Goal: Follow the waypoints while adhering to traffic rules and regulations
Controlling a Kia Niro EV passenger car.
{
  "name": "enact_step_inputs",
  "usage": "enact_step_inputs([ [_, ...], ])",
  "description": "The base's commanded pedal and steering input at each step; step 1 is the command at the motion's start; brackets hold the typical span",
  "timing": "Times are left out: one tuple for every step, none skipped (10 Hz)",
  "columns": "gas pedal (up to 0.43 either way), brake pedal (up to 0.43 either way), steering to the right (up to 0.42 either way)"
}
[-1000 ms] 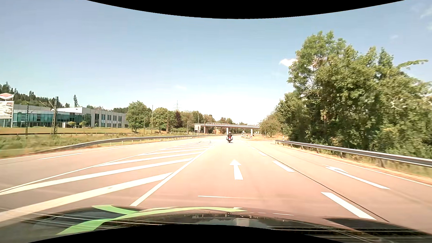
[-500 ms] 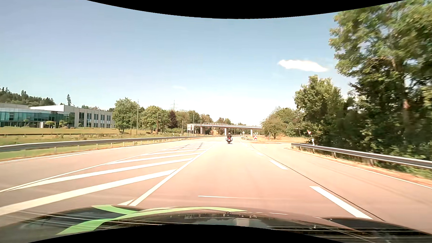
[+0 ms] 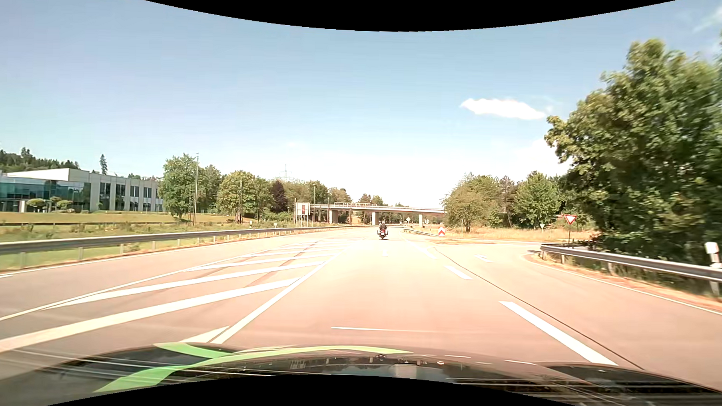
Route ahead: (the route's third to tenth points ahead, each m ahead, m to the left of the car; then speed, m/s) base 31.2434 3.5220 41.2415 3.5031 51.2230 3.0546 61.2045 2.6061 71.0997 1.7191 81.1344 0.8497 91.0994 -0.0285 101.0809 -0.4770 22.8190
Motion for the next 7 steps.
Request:
enact_step_inputs([
  [0.228,0.000,0.002],
  [0.240,0.000,0.002],
  [0.248,0.000,0.003],
  [0.268,0.000,0.003],
  [0.268,0.000,0.003],
  [0.268,0.000,0.003],
  [0.240,0.000,0.003],
])
